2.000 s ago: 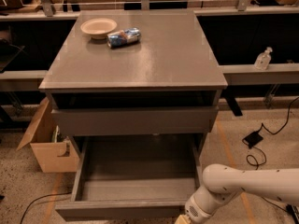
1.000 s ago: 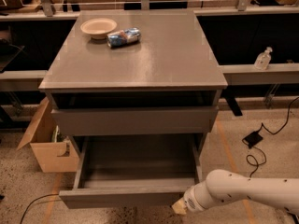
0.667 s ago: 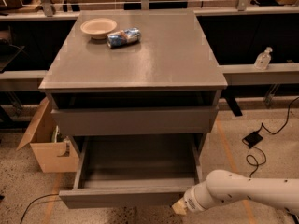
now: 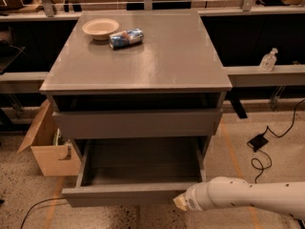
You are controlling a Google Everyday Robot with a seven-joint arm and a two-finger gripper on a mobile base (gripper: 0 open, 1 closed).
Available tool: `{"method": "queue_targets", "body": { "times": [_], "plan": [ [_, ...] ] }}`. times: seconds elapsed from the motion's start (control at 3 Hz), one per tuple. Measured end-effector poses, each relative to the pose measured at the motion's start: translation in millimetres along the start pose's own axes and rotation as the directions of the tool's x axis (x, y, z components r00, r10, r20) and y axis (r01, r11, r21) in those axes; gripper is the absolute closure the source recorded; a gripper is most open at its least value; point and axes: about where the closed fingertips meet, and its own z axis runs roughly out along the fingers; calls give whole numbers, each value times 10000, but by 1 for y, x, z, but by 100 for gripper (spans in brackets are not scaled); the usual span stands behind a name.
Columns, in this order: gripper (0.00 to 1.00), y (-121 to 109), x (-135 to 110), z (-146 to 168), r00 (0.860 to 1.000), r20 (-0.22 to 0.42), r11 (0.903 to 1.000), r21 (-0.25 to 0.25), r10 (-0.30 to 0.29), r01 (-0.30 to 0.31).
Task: Close middle drawer
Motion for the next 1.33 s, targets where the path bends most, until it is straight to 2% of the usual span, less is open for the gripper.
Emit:
{"method": "queue_targets", "body": {
  "times": [0.33, 0.67, 1.33],
  "plan": [
    [100, -23, -42, 9, 9906, 1177, 9958, 680, -690, 613],
    [100, -41, -72, 20, 9769, 1864, 9916, 948, -1047, 882],
    [100, -66, -128, 35, 9421, 2915, 9839, 1130, -1658, 1382]
  ]
}}
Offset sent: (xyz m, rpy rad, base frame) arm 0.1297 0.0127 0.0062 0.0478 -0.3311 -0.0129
